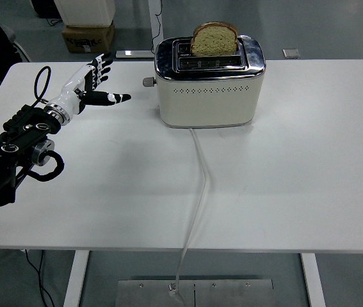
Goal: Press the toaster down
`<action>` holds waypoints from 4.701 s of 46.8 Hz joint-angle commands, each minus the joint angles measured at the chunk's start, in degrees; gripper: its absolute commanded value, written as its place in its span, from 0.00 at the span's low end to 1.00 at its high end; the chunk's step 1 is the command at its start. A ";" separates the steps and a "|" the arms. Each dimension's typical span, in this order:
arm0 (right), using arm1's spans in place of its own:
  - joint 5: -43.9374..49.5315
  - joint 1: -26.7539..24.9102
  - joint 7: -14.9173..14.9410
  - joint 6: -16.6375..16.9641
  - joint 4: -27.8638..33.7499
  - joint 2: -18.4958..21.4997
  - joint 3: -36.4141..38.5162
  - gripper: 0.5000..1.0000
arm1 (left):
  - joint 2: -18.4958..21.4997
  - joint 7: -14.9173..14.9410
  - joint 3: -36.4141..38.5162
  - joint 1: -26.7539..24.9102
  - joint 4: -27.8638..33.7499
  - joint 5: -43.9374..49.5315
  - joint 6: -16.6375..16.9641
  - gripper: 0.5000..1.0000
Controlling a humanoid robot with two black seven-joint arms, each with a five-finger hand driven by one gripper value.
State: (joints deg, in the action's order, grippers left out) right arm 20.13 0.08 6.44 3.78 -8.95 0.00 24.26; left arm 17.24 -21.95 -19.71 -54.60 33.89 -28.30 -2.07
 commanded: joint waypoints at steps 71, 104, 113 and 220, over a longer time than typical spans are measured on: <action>0.00 0.01 0.06 0.00 -0.01 0.00 0.00 1.00 | 8.16 -0.02 13.46 -7.72 6.98 -20.13 -0.65 1.00; 0.00 0.01 -0.02 0.00 -0.01 0.00 0.00 1.00 | 7.28 0.07 16.46 -8.86 6.36 -20.04 -0.65 1.00; 0.00 0.01 0.06 0.00 -0.01 0.00 0.00 1.00 | 6.49 0.07 16.54 -8.86 6.19 -20.04 -0.74 1.00; 0.00 0.01 0.06 0.00 -0.01 0.00 0.00 1.00 | 1.74 0.07 18.30 -8.86 1.53 -18.37 -1.18 1.00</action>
State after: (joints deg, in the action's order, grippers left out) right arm 20.13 0.09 6.49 3.78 -8.97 0.00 24.26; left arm 19.18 -21.88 -1.41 -63.47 35.42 -46.58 -3.26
